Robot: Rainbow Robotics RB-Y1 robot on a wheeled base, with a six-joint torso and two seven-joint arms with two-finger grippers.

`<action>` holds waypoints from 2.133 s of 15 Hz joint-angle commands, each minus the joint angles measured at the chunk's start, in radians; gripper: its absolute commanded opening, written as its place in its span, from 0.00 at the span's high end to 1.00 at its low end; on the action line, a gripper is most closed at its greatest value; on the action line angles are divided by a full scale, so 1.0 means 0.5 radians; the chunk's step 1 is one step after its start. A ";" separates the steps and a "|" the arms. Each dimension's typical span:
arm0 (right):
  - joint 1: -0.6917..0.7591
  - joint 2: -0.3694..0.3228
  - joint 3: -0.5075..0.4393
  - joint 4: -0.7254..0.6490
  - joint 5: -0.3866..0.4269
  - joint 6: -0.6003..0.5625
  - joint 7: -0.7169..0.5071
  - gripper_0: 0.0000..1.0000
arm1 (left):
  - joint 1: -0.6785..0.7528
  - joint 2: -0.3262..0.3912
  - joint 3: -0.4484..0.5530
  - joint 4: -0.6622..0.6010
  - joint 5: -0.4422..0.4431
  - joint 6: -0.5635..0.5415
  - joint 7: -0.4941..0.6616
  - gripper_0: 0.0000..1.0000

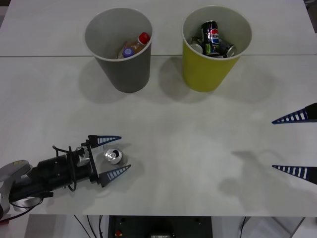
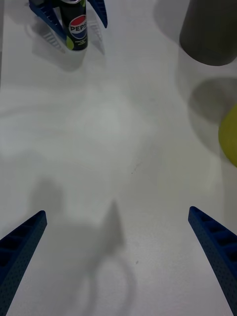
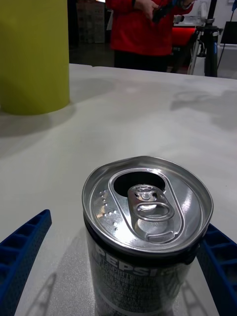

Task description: Put the can into the green bin and the plastic bottle into the gray bin

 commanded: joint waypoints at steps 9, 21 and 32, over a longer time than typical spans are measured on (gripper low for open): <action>0.000 0.000 0.000 0.000 0.000 0.000 0.000 0.00 | -0.061 0.006 0.003 0.000 -0.035 0.009 0.074 1.00; 0.000 0.000 0.000 0.000 0.000 0.000 0.000 0.00 | -0.163 0.126 0.227 -0.872 -0.980 0.463 1.642 1.00; 0.000 0.000 0.000 0.000 0.000 0.000 0.000 0.00 | -0.341 0.166 0.528 -2.142 -2.713 0.184 3.839 1.00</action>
